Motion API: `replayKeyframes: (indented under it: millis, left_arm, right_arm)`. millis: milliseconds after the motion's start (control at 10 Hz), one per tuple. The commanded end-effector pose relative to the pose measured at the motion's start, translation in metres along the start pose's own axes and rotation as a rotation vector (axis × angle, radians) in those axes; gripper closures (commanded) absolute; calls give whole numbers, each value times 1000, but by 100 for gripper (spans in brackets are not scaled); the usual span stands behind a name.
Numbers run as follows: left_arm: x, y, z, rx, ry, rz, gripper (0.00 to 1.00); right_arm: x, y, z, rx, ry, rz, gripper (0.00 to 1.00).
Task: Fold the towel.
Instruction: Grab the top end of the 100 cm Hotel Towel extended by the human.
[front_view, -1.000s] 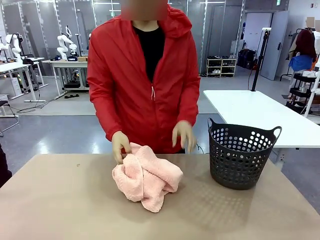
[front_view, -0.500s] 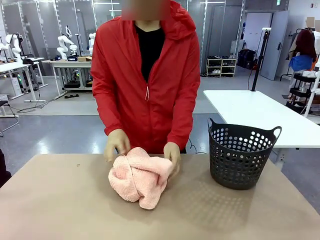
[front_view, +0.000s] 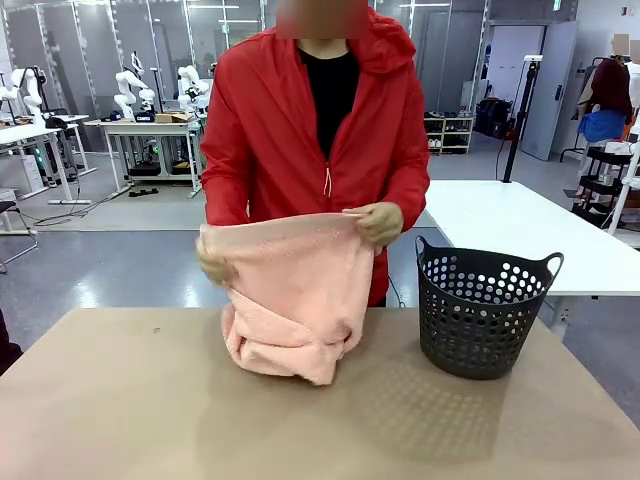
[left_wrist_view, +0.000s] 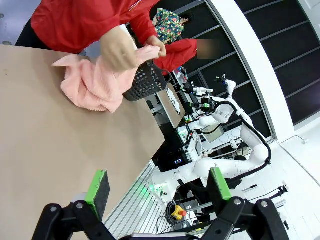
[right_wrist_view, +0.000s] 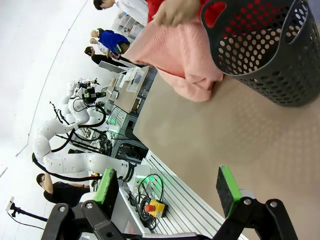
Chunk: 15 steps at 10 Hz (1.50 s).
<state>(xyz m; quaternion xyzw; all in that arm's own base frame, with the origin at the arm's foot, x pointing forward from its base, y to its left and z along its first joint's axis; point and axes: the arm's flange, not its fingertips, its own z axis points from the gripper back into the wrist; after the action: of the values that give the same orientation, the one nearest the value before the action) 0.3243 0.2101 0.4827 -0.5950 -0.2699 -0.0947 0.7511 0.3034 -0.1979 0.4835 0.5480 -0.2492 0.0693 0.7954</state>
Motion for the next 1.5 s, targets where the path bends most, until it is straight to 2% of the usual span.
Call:
replayKeyframes:
  millis: [0,1400]
  left_arm:
    - [0,0,1,-18,2,-13,0]
    - [0,0,1,-18,2,-13,0]
  right_arm:
    - [2,0,1,9,-11,22,0]
    - [2,0,1,9,-11,22,0]
